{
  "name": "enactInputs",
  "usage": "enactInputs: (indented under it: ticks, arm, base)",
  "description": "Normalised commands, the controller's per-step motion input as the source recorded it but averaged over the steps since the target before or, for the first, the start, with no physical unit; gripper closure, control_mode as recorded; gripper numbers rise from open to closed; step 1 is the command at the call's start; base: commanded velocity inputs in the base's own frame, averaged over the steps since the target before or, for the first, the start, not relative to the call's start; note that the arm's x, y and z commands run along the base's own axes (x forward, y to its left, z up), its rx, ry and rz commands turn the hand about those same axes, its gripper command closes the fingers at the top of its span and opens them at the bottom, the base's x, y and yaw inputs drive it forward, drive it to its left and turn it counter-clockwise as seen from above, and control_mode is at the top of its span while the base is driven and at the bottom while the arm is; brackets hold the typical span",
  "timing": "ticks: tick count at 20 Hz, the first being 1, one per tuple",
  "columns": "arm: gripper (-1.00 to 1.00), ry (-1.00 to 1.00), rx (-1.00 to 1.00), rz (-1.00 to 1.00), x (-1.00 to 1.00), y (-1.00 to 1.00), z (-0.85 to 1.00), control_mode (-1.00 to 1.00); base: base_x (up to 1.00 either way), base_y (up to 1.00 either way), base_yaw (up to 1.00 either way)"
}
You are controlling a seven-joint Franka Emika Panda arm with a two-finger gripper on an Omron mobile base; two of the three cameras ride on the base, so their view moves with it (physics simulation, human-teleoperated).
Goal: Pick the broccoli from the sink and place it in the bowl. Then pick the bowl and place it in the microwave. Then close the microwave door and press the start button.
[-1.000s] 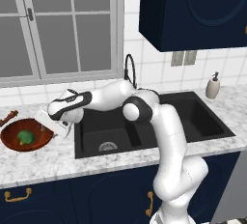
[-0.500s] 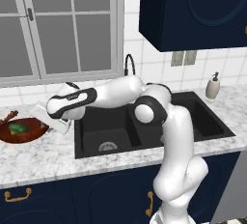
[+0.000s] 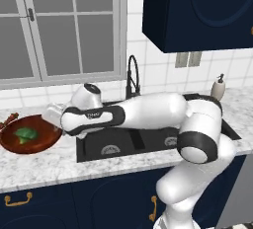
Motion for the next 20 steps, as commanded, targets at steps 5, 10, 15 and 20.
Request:
enactInputs:
  ticks: [5,10,15,20]
  arm:
    - [1.0,-0.09,0.01,-0.01,-0.49,-1.0,0.99,-1.0]
    - [1.0,0.0,0.01,0.0,-0.4,-1.0,0.92,-1.0]
    - [1.0,-0.01,0.0,0.0,-0.36,-0.97,0.78,-1.0]
    - [1.0,0.0,0.03,0.0,-0.09,-0.76,0.48,-1.0]
  base:
    - [0.0,0.0,0.0]
    - [0.0,0.0,0.0]
    - [0.0,0.0,0.0]
    - [0.0,0.0,0.0]
